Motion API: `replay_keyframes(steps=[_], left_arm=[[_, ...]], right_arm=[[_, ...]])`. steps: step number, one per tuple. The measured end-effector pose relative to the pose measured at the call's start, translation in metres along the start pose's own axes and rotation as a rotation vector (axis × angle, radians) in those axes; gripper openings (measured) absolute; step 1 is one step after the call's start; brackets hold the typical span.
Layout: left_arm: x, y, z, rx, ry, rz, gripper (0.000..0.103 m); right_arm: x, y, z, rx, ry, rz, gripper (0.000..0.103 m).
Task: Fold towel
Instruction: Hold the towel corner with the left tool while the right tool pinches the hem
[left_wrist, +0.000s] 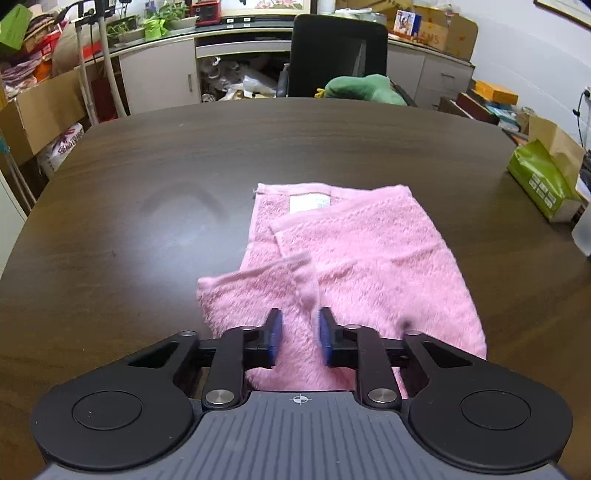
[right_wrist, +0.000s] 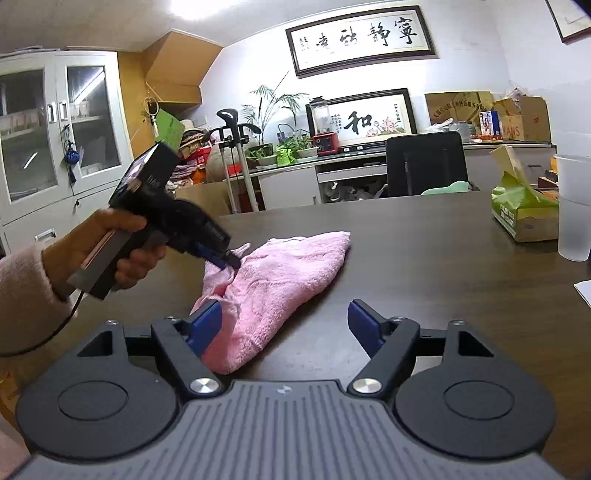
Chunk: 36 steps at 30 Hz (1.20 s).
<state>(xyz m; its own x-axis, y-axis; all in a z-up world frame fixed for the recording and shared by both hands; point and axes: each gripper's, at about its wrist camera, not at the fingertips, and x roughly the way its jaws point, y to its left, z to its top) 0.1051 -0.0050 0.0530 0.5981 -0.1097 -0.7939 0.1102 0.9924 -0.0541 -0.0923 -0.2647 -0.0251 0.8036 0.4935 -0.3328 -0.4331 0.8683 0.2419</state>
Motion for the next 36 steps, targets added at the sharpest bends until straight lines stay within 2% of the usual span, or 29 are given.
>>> replay_keyframes(steps=[2,8,12,17,20,26,29,33,36], left_arm=[[0.0,0.003,-0.001,-0.019,-0.014,-0.02,0.002],[0.002,0.016,0.0,-0.108,-0.053,-0.104,0.0],[-0.009,0.024,-0.014,-0.136,-0.097,-0.093,0.0],[-0.037,0.037,-0.051,-0.166,-0.155,-0.061,0.0],[-0.059,0.053,-0.084,-0.204,-0.193,-0.057,0.0],[-0.074,0.087,-0.118,-0.324,-0.195,-0.102,0.0],[-0.075,0.091,-0.124,-0.326,-0.19,-0.121,0.0],[-0.076,0.099,-0.123,-0.33,-0.206,-0.13,0.001],[-0.072,0.106,-0.121,-0.337,-0.2,-0.142,0.002]], right_arm=[[0.003,0.002,0.003,0.004,0.004,0.003,0.077],[0.014,0.017,0.017,-0.034,0.012,0.007,0.081],[0.025,0.027,0.031,-0.084,0.022,-0.042,0.084],[0.044,0.039,0.041,-0.164,0.057,-0.132,0.085],[0.055,0.051,0.041,-0.203,0.083,-0.112,0.085],[0.078,0.089,0.028,-0.286,0.152,-0.047,0.085],[0.08,0.108,0.012,-0.308,0.186,-0.01,0.083],[0.075,0.12,-0.012,-0.319,0.232,-0.013,0.075],[0.068,0.122,-0.025,-0.305,0.257,-0.002,0.075]])
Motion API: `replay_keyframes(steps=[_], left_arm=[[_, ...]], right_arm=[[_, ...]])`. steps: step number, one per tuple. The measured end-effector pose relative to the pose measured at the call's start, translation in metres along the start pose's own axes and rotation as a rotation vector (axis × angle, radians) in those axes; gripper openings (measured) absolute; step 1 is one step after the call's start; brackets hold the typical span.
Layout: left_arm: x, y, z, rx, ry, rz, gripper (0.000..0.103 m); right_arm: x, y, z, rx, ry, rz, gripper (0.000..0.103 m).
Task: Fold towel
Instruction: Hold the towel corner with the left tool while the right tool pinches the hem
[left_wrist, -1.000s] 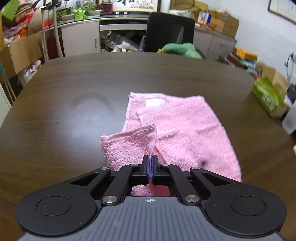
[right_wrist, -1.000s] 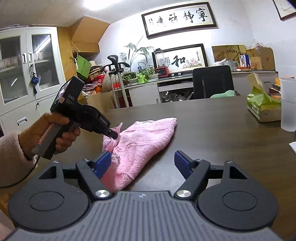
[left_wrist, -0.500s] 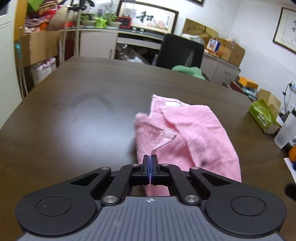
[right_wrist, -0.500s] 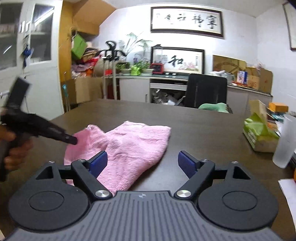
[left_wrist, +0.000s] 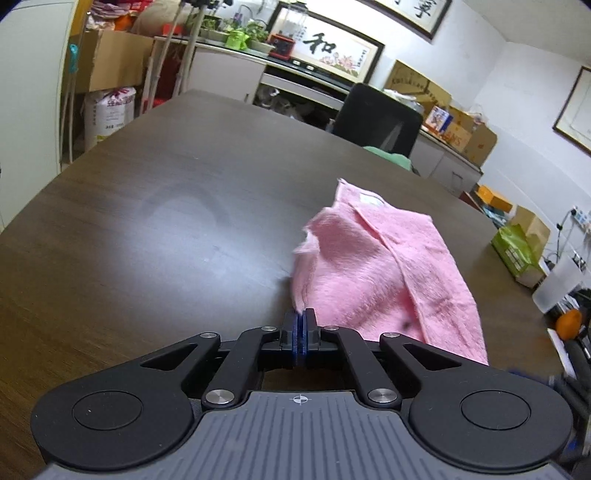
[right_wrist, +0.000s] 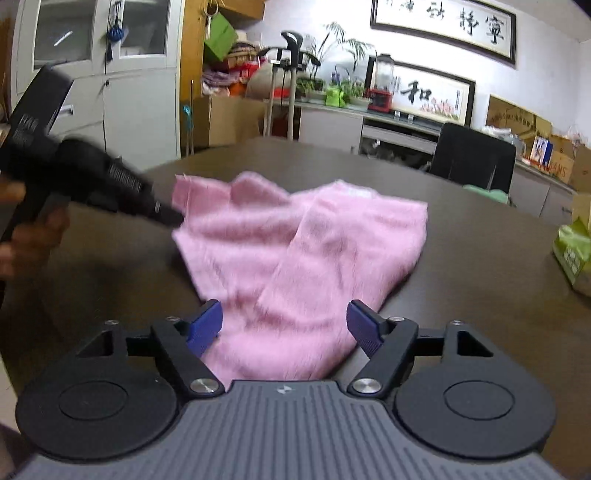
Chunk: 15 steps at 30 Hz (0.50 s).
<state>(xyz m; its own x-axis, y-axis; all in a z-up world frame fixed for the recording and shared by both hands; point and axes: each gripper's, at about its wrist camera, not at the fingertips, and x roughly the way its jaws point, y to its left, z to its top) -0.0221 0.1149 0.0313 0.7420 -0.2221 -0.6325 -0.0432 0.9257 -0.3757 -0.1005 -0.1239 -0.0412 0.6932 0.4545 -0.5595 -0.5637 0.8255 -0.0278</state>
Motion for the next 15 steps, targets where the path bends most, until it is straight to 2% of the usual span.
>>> replay_keyframes(steps=[6,9,11,12,15], left_arm=[[0.011,0.009,-0.002,-0.008,0.032,-0.004,0.004],[0.013,0.011,0.0,-0.018,0.03,-0.008,0.005],[0.015,0.012,0.002,-0.022,0.034,-0.006,0.005],[0.014,0.012,0.002,-0.022,0.034,-0.005,0.005],[0.016,0.012,0.003,-0.028,0.035,-0.004,0.005]], right_arm=[[-0.011,0.006,-0.017,-0.025,-0.013,0.046,0.075],[-0.01,0.012,-0.017,-0.05,-0.003,0.032,0.071],[-0.007,0.012,-0.016,-0.058,0.013,0.012,0.065],[-0.006,0.012,-0.016,-0.06,0.023,-0.002,0.054],[-0.006,0.005,-0.016,-0.043,0.014,-0.025,0.039]])
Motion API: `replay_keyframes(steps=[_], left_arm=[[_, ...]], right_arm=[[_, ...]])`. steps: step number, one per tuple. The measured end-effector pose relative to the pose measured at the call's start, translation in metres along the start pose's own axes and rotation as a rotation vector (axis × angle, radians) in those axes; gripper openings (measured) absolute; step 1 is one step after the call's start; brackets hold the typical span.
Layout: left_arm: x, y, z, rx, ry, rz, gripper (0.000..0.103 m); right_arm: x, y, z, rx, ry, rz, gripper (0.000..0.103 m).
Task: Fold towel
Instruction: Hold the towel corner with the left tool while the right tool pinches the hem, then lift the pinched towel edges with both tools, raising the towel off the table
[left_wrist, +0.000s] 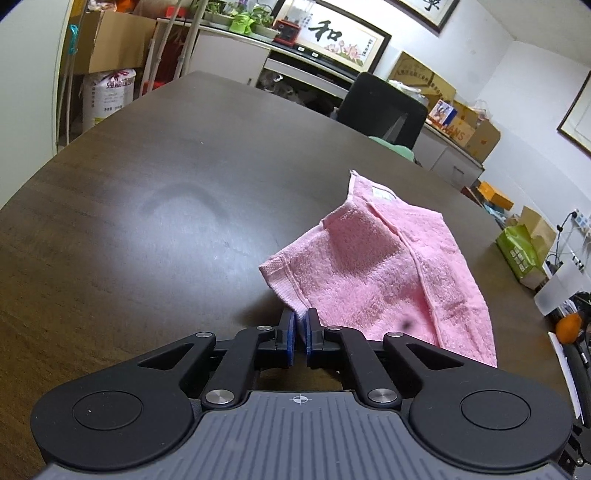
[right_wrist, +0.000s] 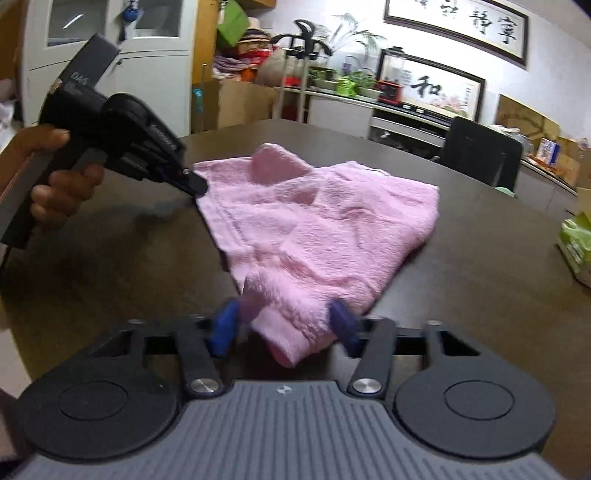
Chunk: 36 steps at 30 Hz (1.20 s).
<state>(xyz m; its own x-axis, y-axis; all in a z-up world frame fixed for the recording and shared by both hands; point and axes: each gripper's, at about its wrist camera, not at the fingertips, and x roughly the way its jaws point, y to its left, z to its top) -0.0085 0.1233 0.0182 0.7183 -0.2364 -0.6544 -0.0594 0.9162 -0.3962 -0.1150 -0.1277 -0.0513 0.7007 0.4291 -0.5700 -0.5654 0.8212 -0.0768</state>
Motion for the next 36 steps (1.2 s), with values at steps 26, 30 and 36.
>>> replay_keyframes(steps=[26,30,36], left_arm=[[0.0,0.011,0.002,-0.148,-0.002,-0.16,0.022],[0.008,0.005,0.002,-0.154,0.027,-0.145,0.026],[0.009,-0.006,0.001,-0.107,0.002,-0.091,0.01]], right_arm=[[-0.031,-0.104,-0.043,0.669,-0.093,0.074,0.009],[-0.031,-0.106,-0.044,0.688,-0.09,0.073,0.009],[-0.026,-0.112,-0.045,0.718,-0.079,0.073,0.009]])
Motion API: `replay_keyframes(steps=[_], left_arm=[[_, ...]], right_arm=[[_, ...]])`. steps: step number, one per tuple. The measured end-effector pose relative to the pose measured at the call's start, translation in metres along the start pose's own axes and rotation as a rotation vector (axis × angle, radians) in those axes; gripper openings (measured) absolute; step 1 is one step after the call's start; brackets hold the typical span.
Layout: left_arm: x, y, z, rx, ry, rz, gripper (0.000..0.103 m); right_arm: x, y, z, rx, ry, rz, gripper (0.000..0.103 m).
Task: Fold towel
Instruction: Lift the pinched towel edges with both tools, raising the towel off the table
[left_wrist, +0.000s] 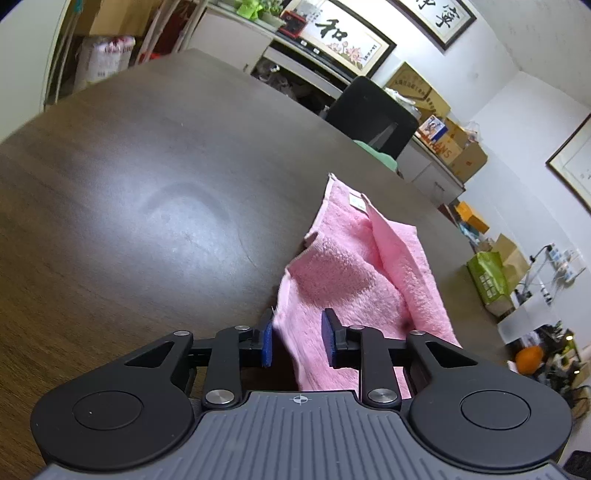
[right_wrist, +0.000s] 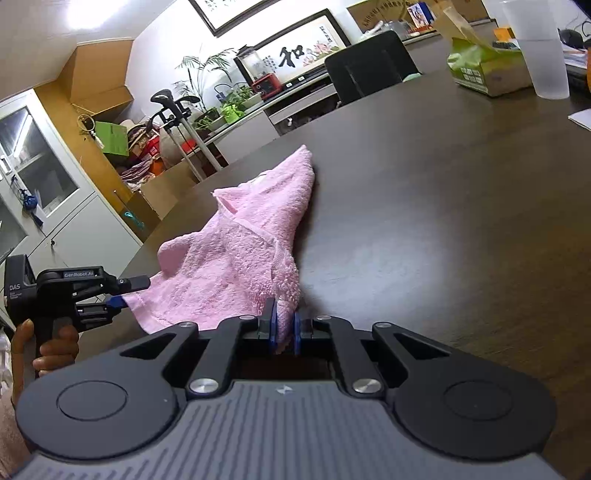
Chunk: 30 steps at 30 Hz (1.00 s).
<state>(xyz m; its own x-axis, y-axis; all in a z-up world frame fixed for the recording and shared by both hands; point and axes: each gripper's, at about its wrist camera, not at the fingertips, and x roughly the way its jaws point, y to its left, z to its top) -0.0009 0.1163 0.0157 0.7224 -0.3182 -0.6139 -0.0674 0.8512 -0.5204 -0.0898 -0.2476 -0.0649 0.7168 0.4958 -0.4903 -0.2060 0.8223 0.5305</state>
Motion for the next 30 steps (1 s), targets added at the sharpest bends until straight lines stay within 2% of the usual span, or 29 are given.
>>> replay_keyframes(steps=[1,6,14,18,21,24,26,30], left_arm=[[0.001,-0.003,0.0,0.02,-0.004,-0.002,0.004],[-0.004,-0.008,0.0,0.043,-0.011,0.012,0.003],[-0.066,-0.012,-0.004,0.027,-0.126,-0.115,0.003],[-0.111,-0.02,-0.012,0.053,-0.203,-0.203,0.004],[-0.124,-0.03,-0.013,0.071,-0.237,-0.216,0.004],[-0.123,-0.05,0.0,0.079,-0.259,-0.204,0.004],[-0.113,-0.058,0.013,0.076,-0.254,-0.188,0.004],[-0.068,-0.081,0.074,0.041,-0.227,-0.14,0.004]], right_arm=[[0.0,0.0,0.0,0.002,-0.002,0.001,0.009],[-0.008,0.01,0.003,-0.023,-0.043,0.014,0.009],[-0.054,0.019,0.016,-0.025,-0.246,0.068,0.009],[-0.091,0.021,0.012,-0.037,-0.365,0.156,0.009],[-0.109,0.026,0.015,-0.066,-0.442,0.187,0.009],[-0.113,0.031,0.033,-0.065,-0.476,0.213,0.009],[-0.101,0.035,0.06,-0.055,-0.467,0.217,0.009],[-0.06,0.038,0.13,-0.039,-0.455,0.156,0.009]])
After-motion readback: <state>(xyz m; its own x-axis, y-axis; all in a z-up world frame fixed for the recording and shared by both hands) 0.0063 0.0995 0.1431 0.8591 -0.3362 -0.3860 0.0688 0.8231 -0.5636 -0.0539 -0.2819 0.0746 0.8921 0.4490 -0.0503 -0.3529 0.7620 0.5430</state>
